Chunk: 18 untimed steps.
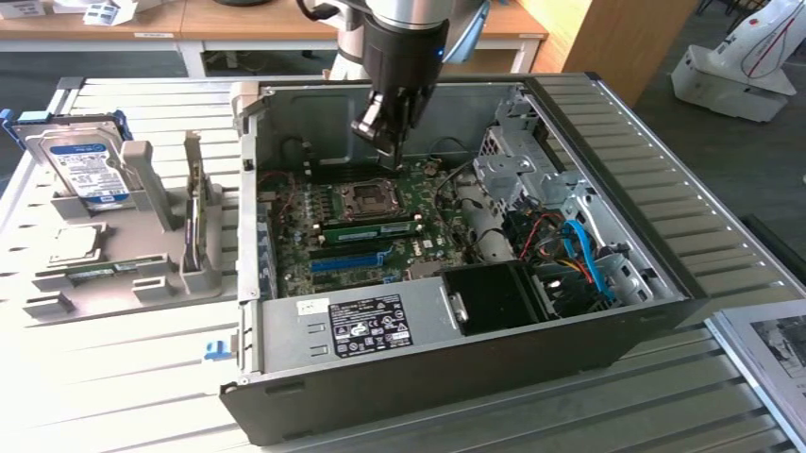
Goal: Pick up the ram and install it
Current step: 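Press down the ram until it locks into place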
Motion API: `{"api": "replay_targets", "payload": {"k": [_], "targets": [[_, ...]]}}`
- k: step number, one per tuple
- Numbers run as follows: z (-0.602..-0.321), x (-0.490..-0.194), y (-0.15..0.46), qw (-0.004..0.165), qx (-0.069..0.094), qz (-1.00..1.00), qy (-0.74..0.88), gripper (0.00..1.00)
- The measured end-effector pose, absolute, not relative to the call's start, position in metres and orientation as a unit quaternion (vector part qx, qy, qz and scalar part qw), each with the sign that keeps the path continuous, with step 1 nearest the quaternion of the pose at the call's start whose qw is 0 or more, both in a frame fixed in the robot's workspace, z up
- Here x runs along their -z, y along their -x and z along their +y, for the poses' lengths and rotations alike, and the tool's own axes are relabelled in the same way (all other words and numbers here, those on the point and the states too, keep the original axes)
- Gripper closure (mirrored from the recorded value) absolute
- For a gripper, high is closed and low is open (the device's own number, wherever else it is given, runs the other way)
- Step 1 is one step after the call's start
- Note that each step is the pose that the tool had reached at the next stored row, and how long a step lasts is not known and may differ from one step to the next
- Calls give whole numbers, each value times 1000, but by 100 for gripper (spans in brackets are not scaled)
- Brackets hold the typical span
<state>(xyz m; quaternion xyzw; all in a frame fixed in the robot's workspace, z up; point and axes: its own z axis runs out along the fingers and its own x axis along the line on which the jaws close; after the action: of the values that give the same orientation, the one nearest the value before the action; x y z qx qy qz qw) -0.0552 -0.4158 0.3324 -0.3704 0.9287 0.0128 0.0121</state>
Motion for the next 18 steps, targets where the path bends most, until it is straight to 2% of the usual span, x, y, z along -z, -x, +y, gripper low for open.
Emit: {"api": "replay_targets", "payload": {"k": [18], "targets": [[-416,-332,55,14,-11,971,239,90]]}}
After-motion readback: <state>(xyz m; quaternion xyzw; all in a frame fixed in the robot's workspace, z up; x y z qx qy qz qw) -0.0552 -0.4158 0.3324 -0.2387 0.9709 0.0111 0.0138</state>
